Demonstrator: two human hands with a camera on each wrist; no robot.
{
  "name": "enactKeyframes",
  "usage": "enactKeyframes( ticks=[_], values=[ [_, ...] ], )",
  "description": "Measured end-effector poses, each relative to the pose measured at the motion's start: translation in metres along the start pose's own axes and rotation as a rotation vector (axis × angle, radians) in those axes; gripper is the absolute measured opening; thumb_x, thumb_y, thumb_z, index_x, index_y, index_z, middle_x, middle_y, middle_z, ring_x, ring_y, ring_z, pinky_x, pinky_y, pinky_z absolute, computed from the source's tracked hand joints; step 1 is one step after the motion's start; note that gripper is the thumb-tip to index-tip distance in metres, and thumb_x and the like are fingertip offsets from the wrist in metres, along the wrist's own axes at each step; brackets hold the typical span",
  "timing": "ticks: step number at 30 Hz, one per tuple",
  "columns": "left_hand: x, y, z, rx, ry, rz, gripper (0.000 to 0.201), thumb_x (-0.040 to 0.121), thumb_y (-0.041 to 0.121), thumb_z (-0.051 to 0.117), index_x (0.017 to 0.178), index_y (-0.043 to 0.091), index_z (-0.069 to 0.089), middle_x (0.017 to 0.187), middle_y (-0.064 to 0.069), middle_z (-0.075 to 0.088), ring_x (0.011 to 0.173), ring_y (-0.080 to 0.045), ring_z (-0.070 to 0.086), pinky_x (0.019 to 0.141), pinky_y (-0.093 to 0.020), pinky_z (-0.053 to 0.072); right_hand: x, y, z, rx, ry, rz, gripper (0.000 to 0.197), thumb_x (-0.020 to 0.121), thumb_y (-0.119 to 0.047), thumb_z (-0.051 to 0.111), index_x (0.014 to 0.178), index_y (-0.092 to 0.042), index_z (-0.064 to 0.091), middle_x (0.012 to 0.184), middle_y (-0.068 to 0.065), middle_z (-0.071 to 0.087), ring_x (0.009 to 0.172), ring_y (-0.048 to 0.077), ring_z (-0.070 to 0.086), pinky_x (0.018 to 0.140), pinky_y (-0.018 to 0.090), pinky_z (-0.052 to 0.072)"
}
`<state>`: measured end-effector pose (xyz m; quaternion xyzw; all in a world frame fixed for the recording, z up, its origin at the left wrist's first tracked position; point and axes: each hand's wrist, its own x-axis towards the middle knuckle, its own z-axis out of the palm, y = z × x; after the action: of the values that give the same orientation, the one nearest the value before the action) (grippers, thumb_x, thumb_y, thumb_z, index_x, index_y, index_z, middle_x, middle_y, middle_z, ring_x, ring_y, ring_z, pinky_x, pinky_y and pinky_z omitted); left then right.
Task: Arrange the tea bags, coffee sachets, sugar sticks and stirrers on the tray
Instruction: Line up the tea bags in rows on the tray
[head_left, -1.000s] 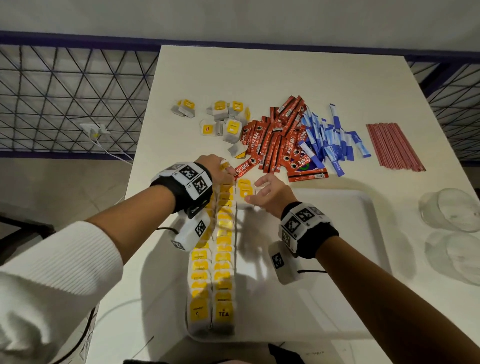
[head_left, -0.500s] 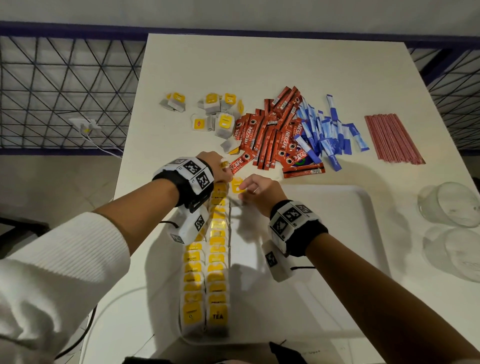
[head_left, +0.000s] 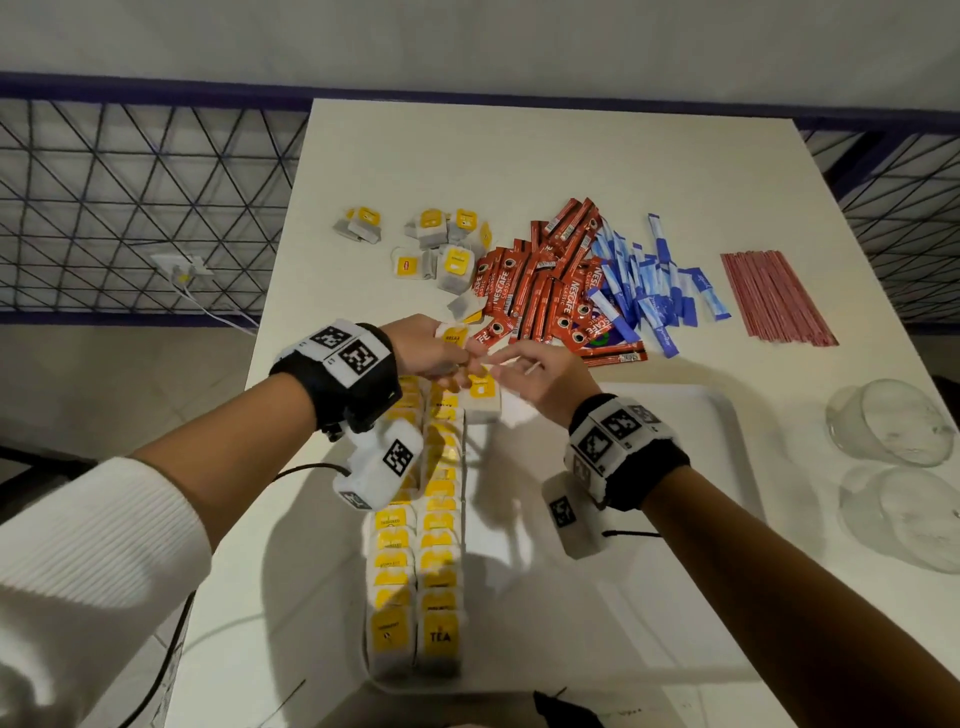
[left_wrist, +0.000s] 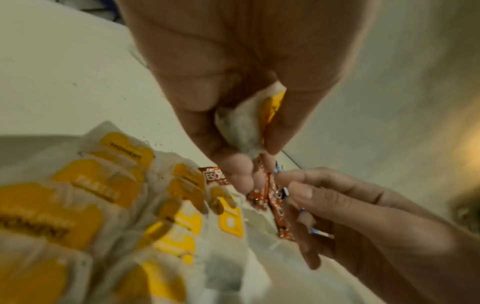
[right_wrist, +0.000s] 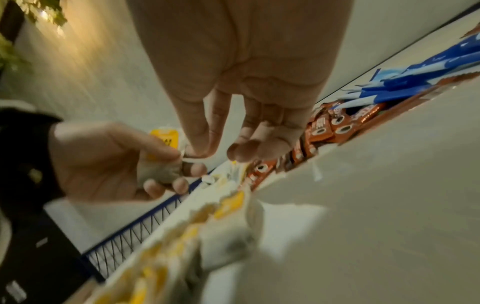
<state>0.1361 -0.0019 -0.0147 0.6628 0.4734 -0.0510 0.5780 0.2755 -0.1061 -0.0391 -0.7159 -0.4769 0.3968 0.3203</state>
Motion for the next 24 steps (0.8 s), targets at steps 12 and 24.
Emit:
enactKeyframes(
  ticks=[12, 24],
  values=[
    [-0.037, -0.001, 0.024, -0.278, -0.162, 0.075, 0.015, 0.090, 0.020, 0.060, 0.088, 0.006, 0.064, 0.079, 0.001, 0.074, 0.072, -0.006, 0.067, 0.074, -0.018, 0.054, -0.012, -0.038, -0.015, 0.081, -0.046, -0.092, 0.016, 0.085, -0.012, 0.065, 0.098, -0.003, 0.065, 0.076, -0.008, 0.052, 0.057, -0.011, 0.049, 0.059, 0.006, 0.036],
    [-0.049, -0.024, 0.023, -0.271, 0.032, -0.011, 0.014, 0.091, 0.004, 0.054, 0.084, 0.015, 0.060, 0.065, 0.000, 0.065, 0.045, -0.004, 0.061, 0.045, -0.016, 0.050, -0.025, -0.001, -0.006, -0.031, -0.162, 0.108, 0.021, 0.091, -0.012, 0.056, 0.105, 0.004, 0.058, 0.057, -0.006, 0.052, 0.052, 0.007, 0.048, 0.051, 0.016, 0.039]
  ],
)
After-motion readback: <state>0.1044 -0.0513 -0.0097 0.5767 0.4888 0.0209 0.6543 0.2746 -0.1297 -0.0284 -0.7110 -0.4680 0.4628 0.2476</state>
